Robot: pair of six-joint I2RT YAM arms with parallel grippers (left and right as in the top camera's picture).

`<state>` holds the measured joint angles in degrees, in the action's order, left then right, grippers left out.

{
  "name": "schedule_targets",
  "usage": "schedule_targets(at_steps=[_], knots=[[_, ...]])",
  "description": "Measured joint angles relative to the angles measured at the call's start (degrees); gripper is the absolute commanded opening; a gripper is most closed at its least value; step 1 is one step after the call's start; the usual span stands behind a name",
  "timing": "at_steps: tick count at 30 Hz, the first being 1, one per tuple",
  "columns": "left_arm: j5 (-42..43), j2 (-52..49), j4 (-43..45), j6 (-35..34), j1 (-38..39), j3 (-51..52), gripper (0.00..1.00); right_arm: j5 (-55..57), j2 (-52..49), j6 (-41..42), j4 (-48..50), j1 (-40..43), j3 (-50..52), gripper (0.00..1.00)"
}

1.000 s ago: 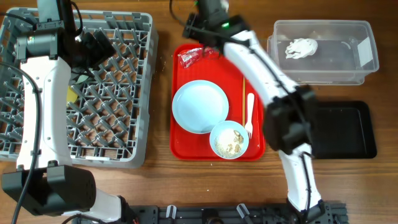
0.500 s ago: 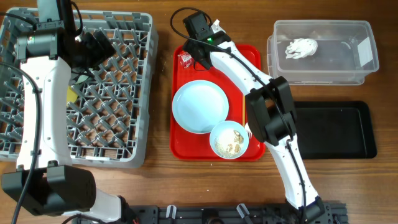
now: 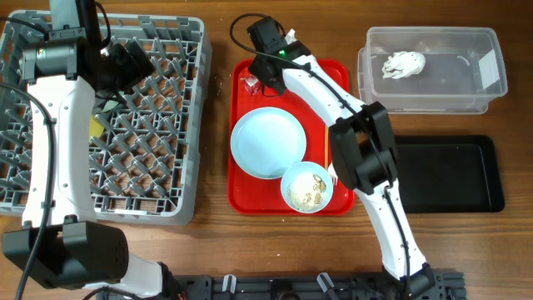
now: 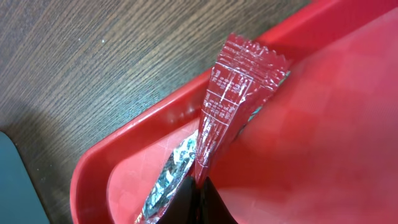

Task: Sort waste into correct bins and load items into the dishwasher rack
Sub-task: 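Drop the red wrapper into the clear bin with the right gripper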

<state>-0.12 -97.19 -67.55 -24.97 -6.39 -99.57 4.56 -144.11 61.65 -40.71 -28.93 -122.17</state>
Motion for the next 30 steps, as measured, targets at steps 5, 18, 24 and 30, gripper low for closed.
schedule_targets(at_steps=[5, 18, 24, 30], knots=[[0.00, 0.00, 0.00, 0.00, 0.00, 0.00, 1.00, -0.66, 7.21, -2.71, -1.05, 3.19, 0.68, 0.04], [0.00, 0.00, 0.00, 0.00, 0.00, 0.02, 1.00, -2.95, 26.67, -10.12, -19.32, 34.82, 0.24, 0.44], [0.00, 0.00, 0.00, 0.00, 0.00, 0.00, 1.00, -6.51, 24.85, -12.68, -19.74, 38.77, 1.03, 1.00], [0.00, 0.00, 0.00, 0.00, 0.00, 0.00, 1.00, -15.37, 25.09, -20.39, -21.33, 39.12, 1.03, 1.00]])
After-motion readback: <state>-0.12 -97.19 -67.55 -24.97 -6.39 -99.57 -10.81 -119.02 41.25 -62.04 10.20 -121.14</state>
